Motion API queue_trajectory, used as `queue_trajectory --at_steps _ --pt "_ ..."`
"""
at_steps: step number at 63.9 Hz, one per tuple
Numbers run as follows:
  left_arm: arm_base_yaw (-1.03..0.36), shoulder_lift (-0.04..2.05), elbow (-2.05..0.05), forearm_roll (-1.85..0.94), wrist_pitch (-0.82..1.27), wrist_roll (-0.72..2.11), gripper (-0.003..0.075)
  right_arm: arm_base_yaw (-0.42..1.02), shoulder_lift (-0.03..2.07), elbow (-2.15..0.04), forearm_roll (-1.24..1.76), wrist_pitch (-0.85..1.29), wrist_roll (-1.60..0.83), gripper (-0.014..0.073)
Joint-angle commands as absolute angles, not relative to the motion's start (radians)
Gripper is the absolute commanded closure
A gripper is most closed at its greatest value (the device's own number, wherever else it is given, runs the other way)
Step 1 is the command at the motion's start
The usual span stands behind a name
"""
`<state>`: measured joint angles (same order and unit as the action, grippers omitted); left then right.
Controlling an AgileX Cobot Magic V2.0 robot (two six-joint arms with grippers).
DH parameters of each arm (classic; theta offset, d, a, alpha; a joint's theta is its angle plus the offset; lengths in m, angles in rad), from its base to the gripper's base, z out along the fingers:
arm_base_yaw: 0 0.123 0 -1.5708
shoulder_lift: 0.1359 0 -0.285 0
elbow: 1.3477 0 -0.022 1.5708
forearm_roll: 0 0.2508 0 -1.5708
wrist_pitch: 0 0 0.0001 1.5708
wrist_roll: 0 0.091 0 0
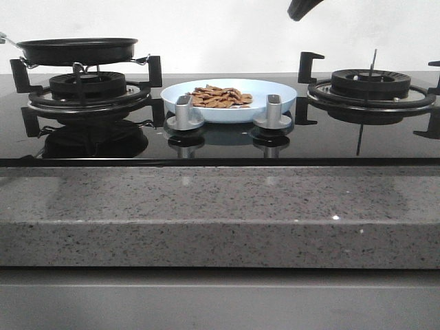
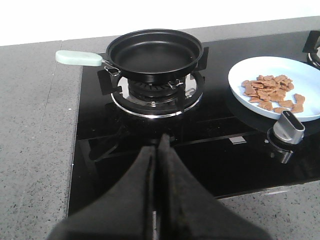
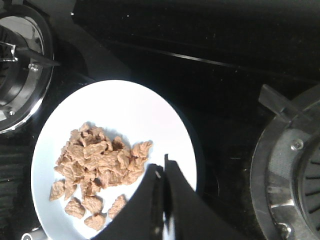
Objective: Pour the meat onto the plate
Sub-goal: 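Open the right gripper and raise it away from the plate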
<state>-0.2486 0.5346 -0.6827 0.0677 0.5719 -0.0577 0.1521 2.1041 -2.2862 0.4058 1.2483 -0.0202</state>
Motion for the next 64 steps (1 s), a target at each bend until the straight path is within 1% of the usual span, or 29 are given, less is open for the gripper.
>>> queue_trajectory --at_steps 1,6,15,20,31,36,50,64 --pt "-0.257 0.540 -0.708 0.072 0.489 -0.069 0.0741 0.149 2.016 -2.318 0.419 1.341 -0.023 0.0652" --pt "-0.257 0.540 -0.708 0.072 0.489 -0.069 0.0741 0.161 1.989 -2.318 0.367 1.341 0.019 0.0652" --pt "-0.257 0.540 -0.708 0.072 0.489 -0.069 0.0741 0.224 1.905 -2.317 0.178 1.342 0.045 0.0652" --pt "-0.257 0.540 -0.708 0.072 0.489 -0.069 0.0741 0.255 1.853 -2.306 0.160 1.342 0.045 0.0652" --pt "-0.257 0.540 -0.708 0.072 0.489 -0.069 0.0741 0.300 1.714 -2.190 0.079 1.330 0.043 0.0652" --pt "-0.257 0.540 -0.708 0.072 0.489 -0.069 0.0741 0.306 1.639 -2.102 0.032 1.302 0.043 0.0652" --pt "-0.257 0.540 -0.708 0.072 0.489 -0.069 0.0741 0.295 1.379 -1.746 -0.066 1.204 0.053 0.0652" --pt "-0.257 0.540 -0.708 0.072 0.489 -0.069 0.0741 0.286 1.105 -1.385 -0.082 1.034 0.092 0.0652"
